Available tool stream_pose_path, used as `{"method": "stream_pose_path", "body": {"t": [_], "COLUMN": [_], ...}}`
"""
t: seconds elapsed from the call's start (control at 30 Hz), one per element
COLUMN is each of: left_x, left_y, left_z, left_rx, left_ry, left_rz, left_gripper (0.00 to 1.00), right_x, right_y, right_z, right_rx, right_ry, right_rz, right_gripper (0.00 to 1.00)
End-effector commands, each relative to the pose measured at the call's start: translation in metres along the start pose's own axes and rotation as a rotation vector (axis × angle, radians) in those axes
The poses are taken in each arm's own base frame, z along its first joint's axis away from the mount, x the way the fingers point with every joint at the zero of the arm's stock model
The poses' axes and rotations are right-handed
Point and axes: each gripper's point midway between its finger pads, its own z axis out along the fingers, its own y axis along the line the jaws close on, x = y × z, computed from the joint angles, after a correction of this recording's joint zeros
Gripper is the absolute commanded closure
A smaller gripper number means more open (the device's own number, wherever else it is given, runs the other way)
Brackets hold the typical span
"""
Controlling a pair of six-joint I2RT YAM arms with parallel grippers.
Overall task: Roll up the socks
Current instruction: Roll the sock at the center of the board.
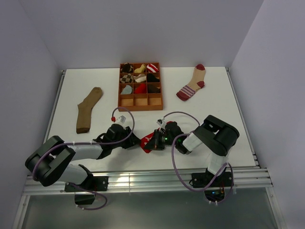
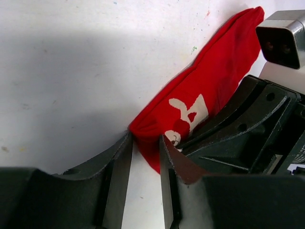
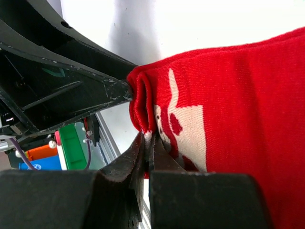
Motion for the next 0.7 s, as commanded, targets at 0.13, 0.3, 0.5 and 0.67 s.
{"method": "stream_pose_path", "body": {"t": [0.13,0.3,0.5,0.67], "left_x": [0.027,0.031,0.029,0.027], "left_y": [0.039,0.046,0.050,0.041], "left_z": [0.004,0.006,0.007,0.006], "left_rx": [-0.156,-0.201,-0.264,-0.276], "left_ry": [0.090,0.096,0.104,0.118], "left_rz": [0.035,0.036,0.033,0.029], "left_gripper": [0.69,0.85,0.99,1.00], "right_x": [0.003,-0.004,-0.023,-0.037], "right_y": [-0.030,-0.027,-0.010,0.012], "right_z": [-0.001,-0.004,-0.014,-0.025], "right_rx": [0.136,0.155,0.231,0.348], "right_ry": [0.010,-0.008,-0.074,-0.171], "right_rz": [-0.010,-0.045,-0.210,-0.378], "right_gripper": [1.00,0.94,0.69,0.64]}}
